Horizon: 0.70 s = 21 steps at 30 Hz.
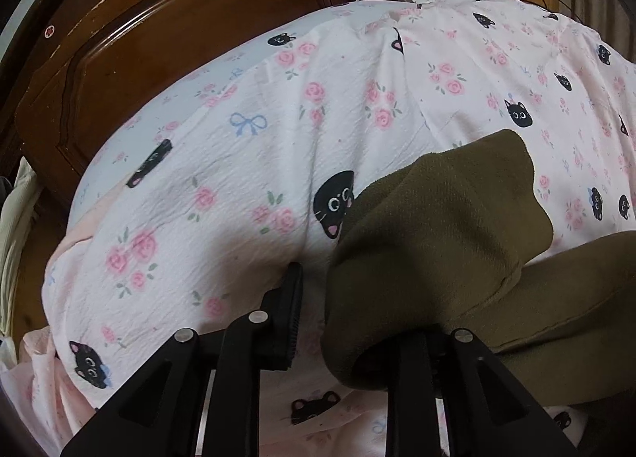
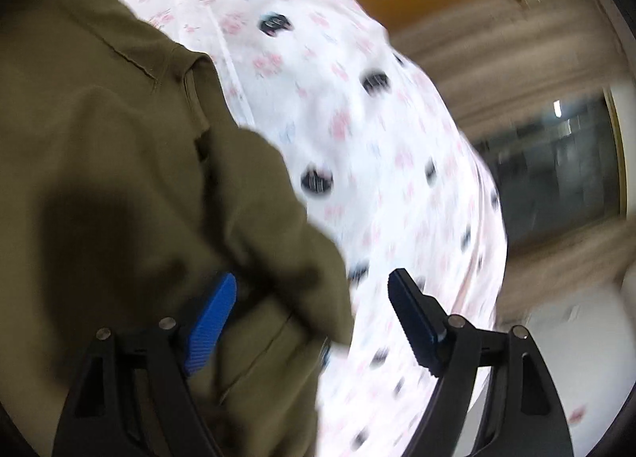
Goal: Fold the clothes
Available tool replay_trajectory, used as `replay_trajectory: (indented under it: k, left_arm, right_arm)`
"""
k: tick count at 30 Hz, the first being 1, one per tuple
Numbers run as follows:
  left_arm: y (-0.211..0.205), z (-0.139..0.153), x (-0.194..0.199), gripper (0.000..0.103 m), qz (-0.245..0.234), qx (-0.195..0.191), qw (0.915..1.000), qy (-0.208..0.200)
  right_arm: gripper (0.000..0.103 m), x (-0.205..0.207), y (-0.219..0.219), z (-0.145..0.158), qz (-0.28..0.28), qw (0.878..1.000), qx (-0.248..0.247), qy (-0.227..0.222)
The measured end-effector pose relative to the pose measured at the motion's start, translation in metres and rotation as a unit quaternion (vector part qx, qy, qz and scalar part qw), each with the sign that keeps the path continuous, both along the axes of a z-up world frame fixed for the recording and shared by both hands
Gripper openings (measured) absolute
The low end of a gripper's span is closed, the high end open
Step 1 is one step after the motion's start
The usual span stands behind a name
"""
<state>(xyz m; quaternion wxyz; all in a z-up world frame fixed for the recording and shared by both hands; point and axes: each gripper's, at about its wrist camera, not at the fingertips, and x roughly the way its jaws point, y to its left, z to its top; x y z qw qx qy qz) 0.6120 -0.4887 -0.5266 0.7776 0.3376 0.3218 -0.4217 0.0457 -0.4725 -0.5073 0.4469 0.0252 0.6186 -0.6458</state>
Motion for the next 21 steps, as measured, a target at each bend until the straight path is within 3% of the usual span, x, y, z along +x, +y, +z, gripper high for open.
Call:
replay_trajectory:
  k: [4,7,9,11,16,21]
  left_arm:
    - [0.004,0.010,0.014,0.022,0.010,-0.012,0.9997,0.018]
    - [0.011,0.018,0.035,0.023,0.042,-0.035,0.9962,0.069]
    - [0.016,0.022,0.049,0.023,0.064,-0.052,0.9905,0.110]
    - [0.012,0.023,0.056,0.022,0.080,-0.063,0.9834,0.150]
    - [0.012,0.020,0.073,0.022,0.117,-0.085,0.9629,0.228]
    - [0.012,0.027,0.061,0.022,0.132,-0.086,0.9577,0.241]
  right_arm:
    - [0.081,-0.022,-0.030,-0.029,0.019,0.999,0.049,0.010]
    - [0.073,-0.042,-0.039,-0.039,-0.005,0.995,0.087,-0.045]
    - [0.025,-0.056,-0.044,-0.040,-0.027,0.989,0.110,-0.093]
    - [0.019,-0.073,-0.045,-0.028,-0.055,0.978,0.114,-0.164]
    - [0.013,-0.139,-0.035,0.019,-0.127,0.935,0.055,-0.326]
    - [0.011,-0.247,0.004,0.074,-0.235,0.865,-0.059,-0.440]
